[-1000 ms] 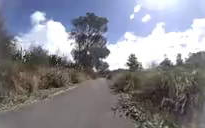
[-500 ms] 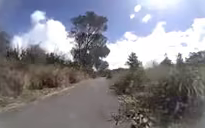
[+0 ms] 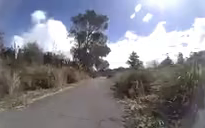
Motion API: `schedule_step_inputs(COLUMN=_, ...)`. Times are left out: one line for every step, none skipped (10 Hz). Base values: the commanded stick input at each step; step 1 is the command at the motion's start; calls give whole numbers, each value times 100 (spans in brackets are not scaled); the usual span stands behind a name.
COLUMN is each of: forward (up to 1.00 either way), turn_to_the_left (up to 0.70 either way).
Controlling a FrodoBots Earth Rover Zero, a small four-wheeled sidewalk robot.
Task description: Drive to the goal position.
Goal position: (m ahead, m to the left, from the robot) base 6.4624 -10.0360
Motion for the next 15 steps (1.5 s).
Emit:
schedule_step_inputs(forward=85, turn_to_the_left=34)
schedule_step_inputs(forward=85, turn_to_the_left=22)
schedule_step_inputs(forward=85, turn_to_the_left=11)
schedule_step_inputs(forward=85, turn_to_the_left=0)
schedule_step_inputs(forward=85, turn_to_the_left=0)
schedule_step_inputs(forward=85, turn_to_the_left=0)
schedule_step_inputs(forward=85, turn_to_the_left=0)
schedule_step_inputs(forward=85, turn_to_the_left=0)
schedule_step_inputs(forward=85, turn_to_the_left=0)
schedule_step_inputs(forward=85, turn_to_the_left=0)
schedule_step_inputs(forward=85, turn_to_the_left=0)
schedule_step_inputs(forward=85, turn_to_the_left=0)
schedule_step_inputs(forward=85, turn_to_the_left=0)
schedule_step_inputs(forward=85, turn_to_the_left=0)
schedule_step_inputs(forward=85, turn_to_the_left=0)
